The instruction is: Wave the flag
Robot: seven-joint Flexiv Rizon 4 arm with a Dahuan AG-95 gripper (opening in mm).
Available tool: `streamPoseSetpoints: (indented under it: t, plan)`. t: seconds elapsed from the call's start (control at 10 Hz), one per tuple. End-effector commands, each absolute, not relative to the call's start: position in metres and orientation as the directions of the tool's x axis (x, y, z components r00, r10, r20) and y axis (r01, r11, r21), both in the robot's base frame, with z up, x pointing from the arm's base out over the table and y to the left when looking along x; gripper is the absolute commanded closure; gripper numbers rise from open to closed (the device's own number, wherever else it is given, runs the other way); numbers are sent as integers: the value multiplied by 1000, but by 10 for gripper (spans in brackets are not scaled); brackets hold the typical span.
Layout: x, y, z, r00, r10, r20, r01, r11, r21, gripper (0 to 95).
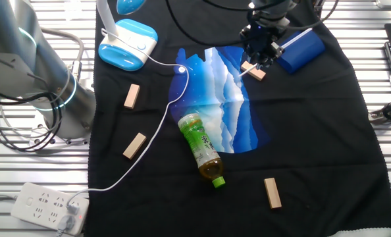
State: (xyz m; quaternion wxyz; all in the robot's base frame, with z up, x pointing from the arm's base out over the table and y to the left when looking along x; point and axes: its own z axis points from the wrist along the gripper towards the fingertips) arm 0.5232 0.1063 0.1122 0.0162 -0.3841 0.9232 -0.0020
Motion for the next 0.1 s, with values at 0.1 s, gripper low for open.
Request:
streamPoseSetpoints:
  t: [0.1]
  plan:
    - [523,106,112,-691,-722,-24,-722,692,-15,760]
